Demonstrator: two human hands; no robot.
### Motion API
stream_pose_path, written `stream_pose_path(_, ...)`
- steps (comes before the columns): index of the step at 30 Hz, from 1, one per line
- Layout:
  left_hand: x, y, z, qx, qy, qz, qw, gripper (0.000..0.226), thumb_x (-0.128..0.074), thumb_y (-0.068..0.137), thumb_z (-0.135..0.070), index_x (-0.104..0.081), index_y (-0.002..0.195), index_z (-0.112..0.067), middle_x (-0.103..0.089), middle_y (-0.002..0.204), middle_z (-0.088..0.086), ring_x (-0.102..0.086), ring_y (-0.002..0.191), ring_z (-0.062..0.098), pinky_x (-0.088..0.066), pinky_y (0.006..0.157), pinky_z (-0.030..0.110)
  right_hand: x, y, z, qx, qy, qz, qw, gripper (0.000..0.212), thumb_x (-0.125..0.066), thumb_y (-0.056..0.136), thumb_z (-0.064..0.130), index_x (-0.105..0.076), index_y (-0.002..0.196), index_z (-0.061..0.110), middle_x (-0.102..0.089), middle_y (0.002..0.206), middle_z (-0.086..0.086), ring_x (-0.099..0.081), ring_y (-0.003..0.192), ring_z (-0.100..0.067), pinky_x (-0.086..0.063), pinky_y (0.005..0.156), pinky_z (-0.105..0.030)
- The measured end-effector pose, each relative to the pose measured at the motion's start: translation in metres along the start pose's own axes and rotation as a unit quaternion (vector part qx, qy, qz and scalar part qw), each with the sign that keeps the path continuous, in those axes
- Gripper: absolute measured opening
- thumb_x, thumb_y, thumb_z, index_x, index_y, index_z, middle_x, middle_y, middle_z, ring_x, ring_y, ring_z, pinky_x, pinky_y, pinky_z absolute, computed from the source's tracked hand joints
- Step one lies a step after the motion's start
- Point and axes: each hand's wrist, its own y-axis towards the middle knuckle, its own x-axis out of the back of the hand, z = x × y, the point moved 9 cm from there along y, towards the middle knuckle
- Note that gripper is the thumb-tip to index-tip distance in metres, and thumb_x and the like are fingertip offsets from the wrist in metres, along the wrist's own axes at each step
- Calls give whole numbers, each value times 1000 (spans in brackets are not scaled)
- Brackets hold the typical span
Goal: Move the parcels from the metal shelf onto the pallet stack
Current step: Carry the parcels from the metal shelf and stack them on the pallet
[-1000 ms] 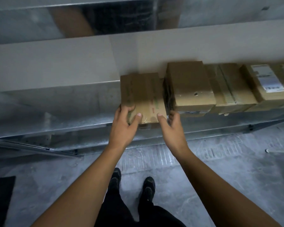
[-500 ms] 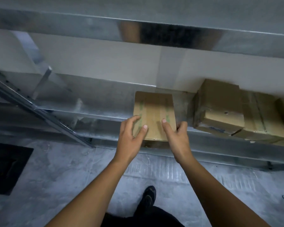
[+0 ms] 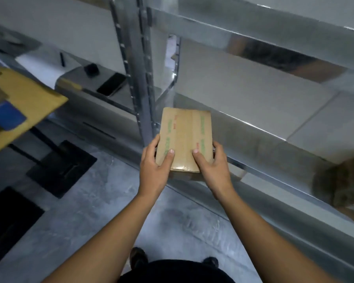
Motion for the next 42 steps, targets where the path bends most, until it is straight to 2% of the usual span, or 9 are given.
stream_pose_path(4, 97, 23, 18, 2, -10, -55, 998, 58, -71, 98, -34, -48, 151, -35, -48, 130, -25, -48, 112, -27, -40, 86, -3, -99, -9, 40, 36, -9, 41, 998, 65, -76, 91, 50, -50, 147, 31, -56, 138, -1, -60, 124, -14, -51, 109, -46)
stream_pose_path(7, 172, 33, 33, 17, -7, -110, 994, 57, -71, 98, -34, -49, 150, -35, -51, 133, -17, -50, 111, -25, -41, 85, -2, -175, -21, 65, 52, -8, 85, 995, 64, -75, 92, 48, -50, 148, 31, -57, 139, -3, -60, 126, -16, -50, 110, -47)
stream_pose_path(11, 255, 38, 54, 44, -15, -177, 983, 58, -71, 97, -38, -48, 151, -36, -50, 133, -20, -50, 113, -23, -45, 86, 0, -262, -35, 93, 63, -32, 140, 988, 65, -74, 91, 54, -50, 148, 32, -54, 138, 0, -57, 127, -15, -50, 111, -47)
stream_pose_path(20, 384, 79, 86, 77, 0, -311, 947, 61, -70, 97, -37, -46, 153, -35, -48, 138, -14, -46, 111, -27, -39, 83, -4, -427, -23, 154, 88, -40, 251, 963, 62, -70, 91, 58, -51, 146, 38, -58, 139, 1, -63, 122, -12, -53, 107, -46)
stream_pose_path(26, 479, 154, 77, 65, 29, -383, 921, 62, -71, 98, -38, -46, 154, -31, -50, 140, -14, -47, 118, -21, -38, 89, -4, -547, 7, 233, 109, 12, 301, 947, 57, -72, 93, 50, -55, 145, 36, -61, 137, -1, -64, 122, -11, -54, 107, -44)
stream_pose_path(33, 602, 245, 45, 30, 56, -461, 885, 63, -70, 96, -40, -45, 154, -32, -46, 129, -27, -44, 111, -31, -37, 83, -6, -685, 36, 347, 159, 45, 371, 914, 61, -73, 87, 59, -56, 143, 42, -61, 139, 1, -61, 125, -11, -54, 106, -42)
stream_pose_path(36, 654, 265, 43, 43, 73, -475, 876, 65, -67, 95, -47, -43, 155, -37, -49, 137, -20, -48, 115, -23, -41, 91, 2, -747, 32, 384, 163, 64, 411, 895, 59, -75, 85, 57, -59, 140, 41, -62, 138, 0, -66, 122, -14, -56, 104, -43)
stream_pose_path(40, 725, 285, 47, 50, 109, -467, 876, 69, -63, 93, -54, -40, 156, -37, -51, 149, -10, -54, 129, 3, -51, 107, 35, -820, 19, 415, 156, 83, 447, 877, 51, -76, 88, 51, -61, 136, 42, -67, 134, 3, -68, 120, -15, -57, 103, -43)
stream_pose_path(42, 758, 295, 52, 45, 131, -463, 875, 68, -60, 92, -56, -42, 154, -34, -51, 150, -9, -52, 130, 3, -50, 108, 36, -854, 16, 427, 156, 92, 459, 870, 39, -77, 89, 47, -63, 125, 48, -72, 125, 8, -72, 112, -10, -60, 99, -42)
